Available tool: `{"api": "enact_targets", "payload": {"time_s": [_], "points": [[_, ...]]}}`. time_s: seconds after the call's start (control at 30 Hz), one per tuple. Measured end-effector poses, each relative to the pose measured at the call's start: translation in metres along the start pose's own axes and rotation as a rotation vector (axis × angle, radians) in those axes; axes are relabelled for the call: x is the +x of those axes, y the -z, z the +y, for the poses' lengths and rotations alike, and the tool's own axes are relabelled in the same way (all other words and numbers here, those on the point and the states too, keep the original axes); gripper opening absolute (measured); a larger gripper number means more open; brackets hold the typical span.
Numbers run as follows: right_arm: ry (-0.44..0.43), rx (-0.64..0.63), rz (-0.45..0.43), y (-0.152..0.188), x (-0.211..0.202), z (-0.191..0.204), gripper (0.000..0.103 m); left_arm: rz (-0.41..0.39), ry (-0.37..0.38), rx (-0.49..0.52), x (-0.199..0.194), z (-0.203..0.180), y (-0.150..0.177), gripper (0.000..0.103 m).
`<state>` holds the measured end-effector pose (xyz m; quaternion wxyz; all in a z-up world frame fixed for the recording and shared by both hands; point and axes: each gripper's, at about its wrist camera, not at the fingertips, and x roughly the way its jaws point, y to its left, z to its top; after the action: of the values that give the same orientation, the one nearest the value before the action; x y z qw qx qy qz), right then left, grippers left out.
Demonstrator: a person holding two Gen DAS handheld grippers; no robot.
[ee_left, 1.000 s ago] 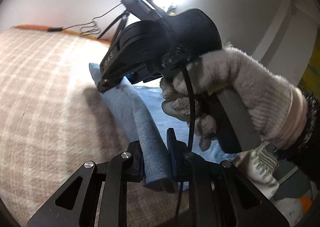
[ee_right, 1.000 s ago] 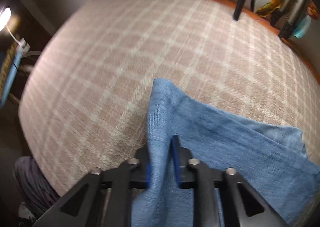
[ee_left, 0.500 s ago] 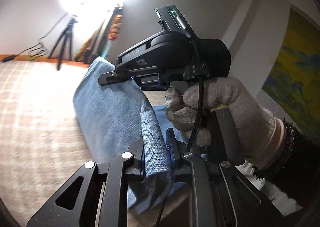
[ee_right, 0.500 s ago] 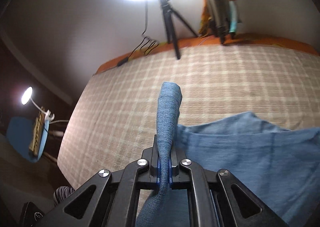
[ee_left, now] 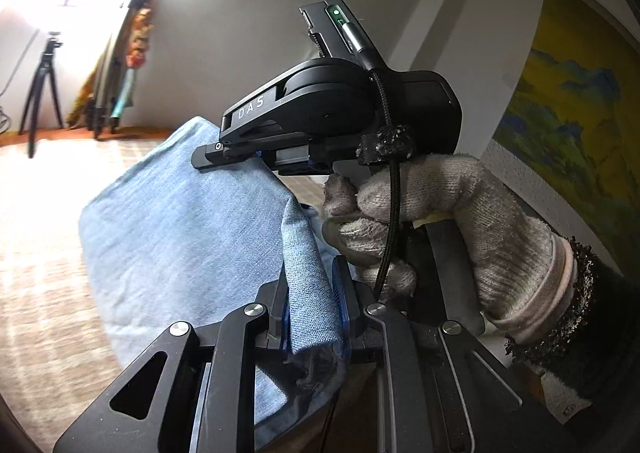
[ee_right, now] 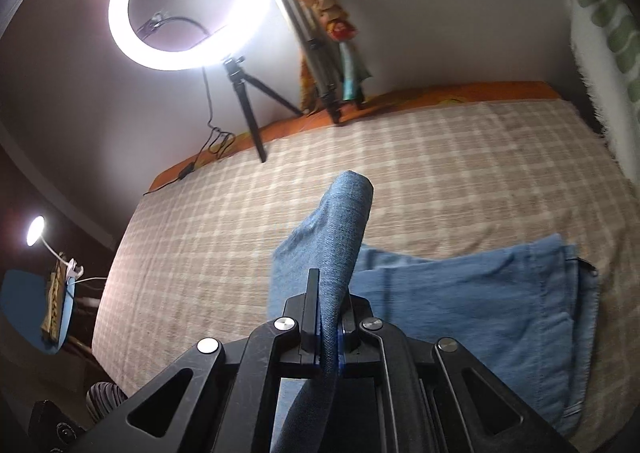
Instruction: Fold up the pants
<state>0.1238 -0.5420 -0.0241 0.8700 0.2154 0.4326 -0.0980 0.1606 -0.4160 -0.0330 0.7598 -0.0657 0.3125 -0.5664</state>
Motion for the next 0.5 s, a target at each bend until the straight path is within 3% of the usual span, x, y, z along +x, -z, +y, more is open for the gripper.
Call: {"api": "enact_targets", "payload": {"time_s": [0.5], "points": [[0.103, 0.058, -0.041, 0.003, -0.033, -0.084, 0.002, 0.068, 0.084, 0.043, 0.079, -0.013, -0.022, 0.015]]}}
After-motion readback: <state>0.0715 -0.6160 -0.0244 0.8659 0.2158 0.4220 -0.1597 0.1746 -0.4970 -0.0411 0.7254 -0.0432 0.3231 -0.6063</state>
